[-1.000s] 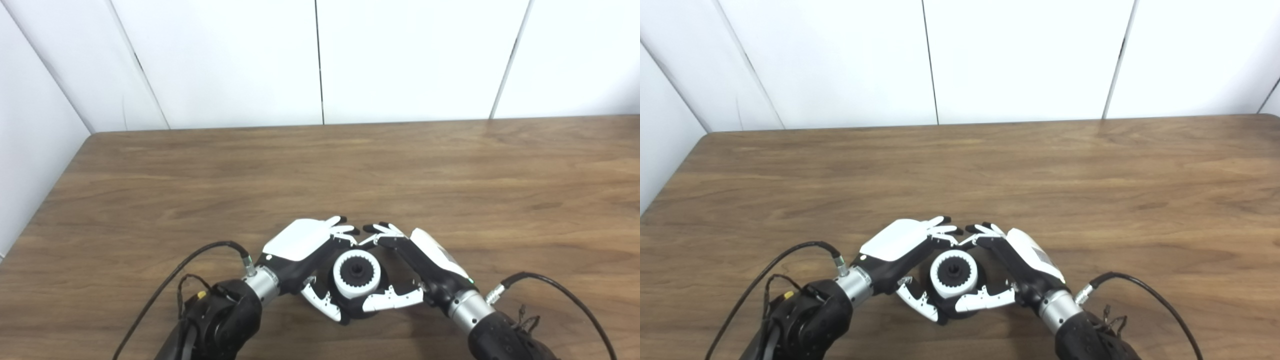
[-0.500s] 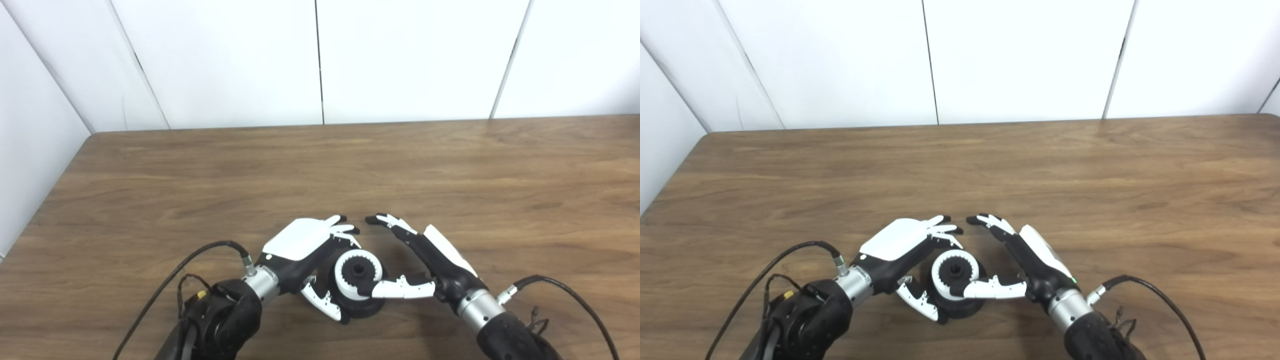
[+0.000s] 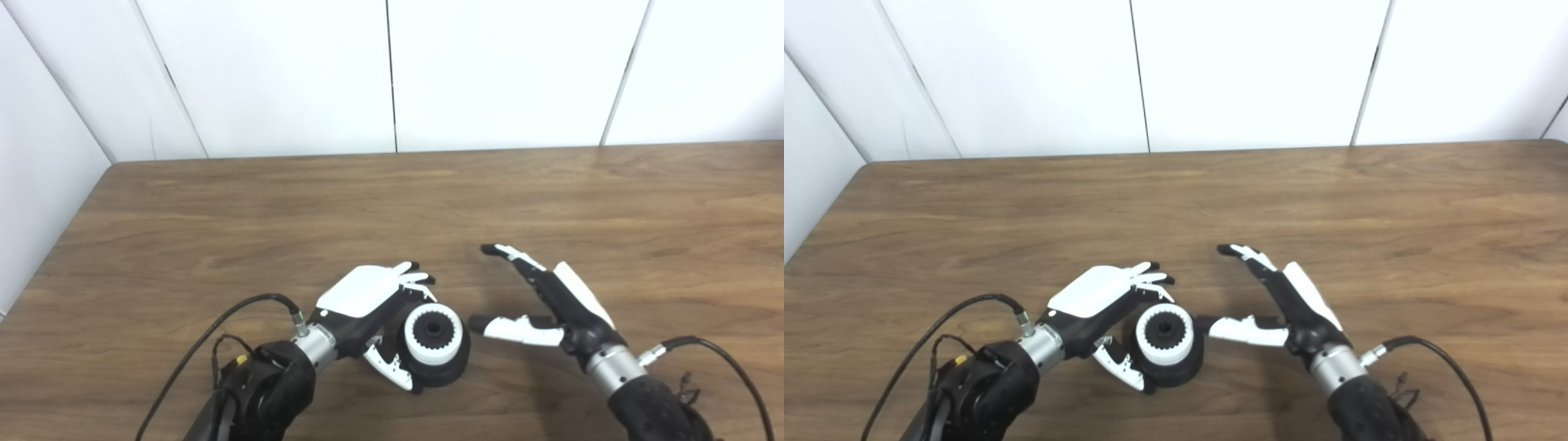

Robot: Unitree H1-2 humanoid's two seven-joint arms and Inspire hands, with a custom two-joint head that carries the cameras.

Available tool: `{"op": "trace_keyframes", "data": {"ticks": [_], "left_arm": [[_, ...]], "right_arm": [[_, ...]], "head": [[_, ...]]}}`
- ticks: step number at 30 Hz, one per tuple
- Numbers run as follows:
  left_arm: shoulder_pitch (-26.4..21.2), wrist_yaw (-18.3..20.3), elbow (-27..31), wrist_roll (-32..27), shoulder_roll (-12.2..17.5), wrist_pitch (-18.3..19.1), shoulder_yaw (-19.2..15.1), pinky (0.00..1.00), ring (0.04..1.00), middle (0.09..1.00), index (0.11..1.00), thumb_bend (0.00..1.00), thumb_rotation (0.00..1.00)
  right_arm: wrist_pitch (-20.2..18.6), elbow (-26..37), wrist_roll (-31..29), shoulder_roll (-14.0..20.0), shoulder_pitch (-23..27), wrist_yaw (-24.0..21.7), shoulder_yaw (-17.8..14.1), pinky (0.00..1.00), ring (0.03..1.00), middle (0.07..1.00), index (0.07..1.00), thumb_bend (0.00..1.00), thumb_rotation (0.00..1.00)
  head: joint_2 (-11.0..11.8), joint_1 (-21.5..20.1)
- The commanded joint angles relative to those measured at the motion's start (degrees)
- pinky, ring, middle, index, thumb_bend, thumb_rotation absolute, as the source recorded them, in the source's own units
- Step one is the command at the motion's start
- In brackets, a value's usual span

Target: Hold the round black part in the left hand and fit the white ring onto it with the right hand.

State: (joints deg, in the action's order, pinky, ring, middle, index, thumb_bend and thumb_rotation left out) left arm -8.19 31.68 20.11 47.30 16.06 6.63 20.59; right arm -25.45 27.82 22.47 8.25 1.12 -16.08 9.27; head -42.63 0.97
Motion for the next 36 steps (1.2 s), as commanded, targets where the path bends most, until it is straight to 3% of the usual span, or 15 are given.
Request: {"op": "trace_keyframes", "data": {"ticks": [1,11,16,23,33,36], "left_arm": [[-1.61,-0.33,1.91,-0.85,0.72,0.22,-1.02,0.94,0.993,0.927,0.638,0.84,0.27],[-1.98,1.66,2.84,-2.30,2.52,1.50,-2.63,0.94,1.000,0.932,0.720,0.92,0.33],[-2.81,5.26,4.12,-4.96,3.77,4.90,-4.24,0.94,1.000,0.942,0.796,0.96,0.32],[-3.76,6.91,4.19,-11.28,6.07,7.58,-7.76,0.89,0.988,0.943,0.894,1.00,0.32],[-4.58,8.26,1.81,-21.71,9.68,11.78,-11.52,0.89,1.000,0.998,0.999,1.00,0.40],[-4.33,7.78,0.69,-25.23,10.23,12.86,-13.16,0.91,1.000,1.000,1.000,1.00,0.48]], "right_arm": [[2.88,-0.14,-4.99,-1.52,0.86,2.08,-2.83,0.97,0.982,0.951,0.880,1.00,0.57],[4.27,-2.15,-9.30,-0.71,1.93,4.43,-6.45,0.95,0.962,0.932,0.866,1.00,0.64],[3.87,-2.21,-10.26,-0.32,1.97,4.82,-7.13,0.97,0.968,0.922,0.853,1.00,0.63],[3.61,-2.31,-11.25,0.41,1.68,4.86,-7.42,0.98,0.980,0.932,0.850,1.00,0.62],[3.46,-2.84,-13.77,0.39,1.90,5.72,-9.06,0.94,0.976,0.937,0.847,1.00,0.61],[3.82,-3.34,-14.83,0.32,2.00,6.19,-9.43,0.93,0.966,0.942,0.836,1.00,0.61]], "head": [[-0.06,0.14],[0.05,0.13],[0.15,-0.11],[0.32,-0.23],[0.62,-0.38],[0.78,-0.19]]}}
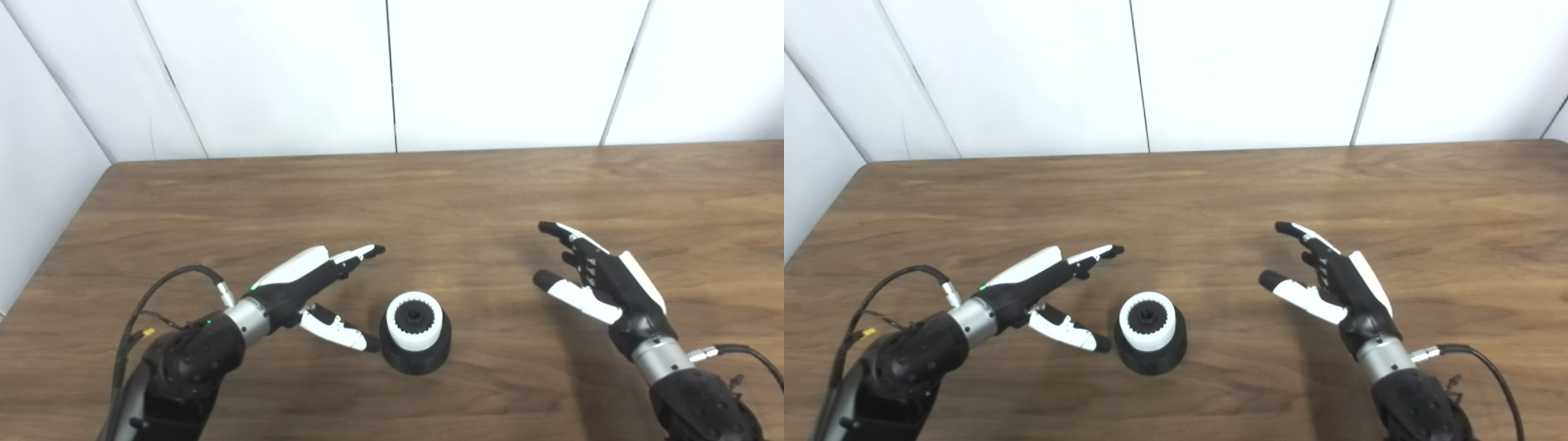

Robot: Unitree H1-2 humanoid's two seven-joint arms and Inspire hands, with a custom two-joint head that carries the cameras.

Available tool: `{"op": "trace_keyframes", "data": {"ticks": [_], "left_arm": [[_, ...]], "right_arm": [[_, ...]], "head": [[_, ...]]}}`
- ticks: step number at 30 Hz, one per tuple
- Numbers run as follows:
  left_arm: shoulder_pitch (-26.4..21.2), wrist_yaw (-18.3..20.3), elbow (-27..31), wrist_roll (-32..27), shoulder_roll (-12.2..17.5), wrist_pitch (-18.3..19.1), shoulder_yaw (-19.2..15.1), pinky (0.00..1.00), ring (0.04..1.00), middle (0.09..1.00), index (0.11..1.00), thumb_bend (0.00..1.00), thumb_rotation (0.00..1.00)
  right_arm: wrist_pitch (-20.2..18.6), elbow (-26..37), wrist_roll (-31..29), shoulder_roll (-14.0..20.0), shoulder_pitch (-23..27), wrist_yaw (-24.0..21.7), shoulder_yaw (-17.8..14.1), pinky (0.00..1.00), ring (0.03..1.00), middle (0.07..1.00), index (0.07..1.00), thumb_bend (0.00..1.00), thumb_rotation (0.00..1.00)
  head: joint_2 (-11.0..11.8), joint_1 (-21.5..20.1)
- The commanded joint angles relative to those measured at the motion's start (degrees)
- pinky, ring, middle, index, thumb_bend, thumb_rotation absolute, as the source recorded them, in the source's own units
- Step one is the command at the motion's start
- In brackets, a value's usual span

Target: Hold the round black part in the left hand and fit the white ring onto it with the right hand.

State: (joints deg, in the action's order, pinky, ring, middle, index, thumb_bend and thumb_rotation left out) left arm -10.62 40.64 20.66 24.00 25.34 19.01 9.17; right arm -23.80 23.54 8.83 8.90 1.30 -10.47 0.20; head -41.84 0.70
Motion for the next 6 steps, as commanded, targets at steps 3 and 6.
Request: {"op": "trace_keyframes", "data": {"ticks": [3,6], "left_arm": [[0.22,-5.38,-2.52,-10.06,-2.43,-0.04,-7.45,0.95,1.000,1.000,1.000,0.99,0.57],[2.20,-10.57,-4.52,-12.69,-5.83,-1.22,-11.04,0.95,0.991,1.000,1.000,0.86,0.74]], "right_arm": [[2.96,0.30,-1.83,-0.31,1.75,1.11,-0.30,0.92,0.959,0.935,0.838,1.00,0.63],[2.95,-0.18,-1.60,-0.67,1.60,2.05,-0.17,0.89,0.939,0.933,0.843,0.95,0.66]], "head": [[0.27,0.25],[0.37,0.15]]}}
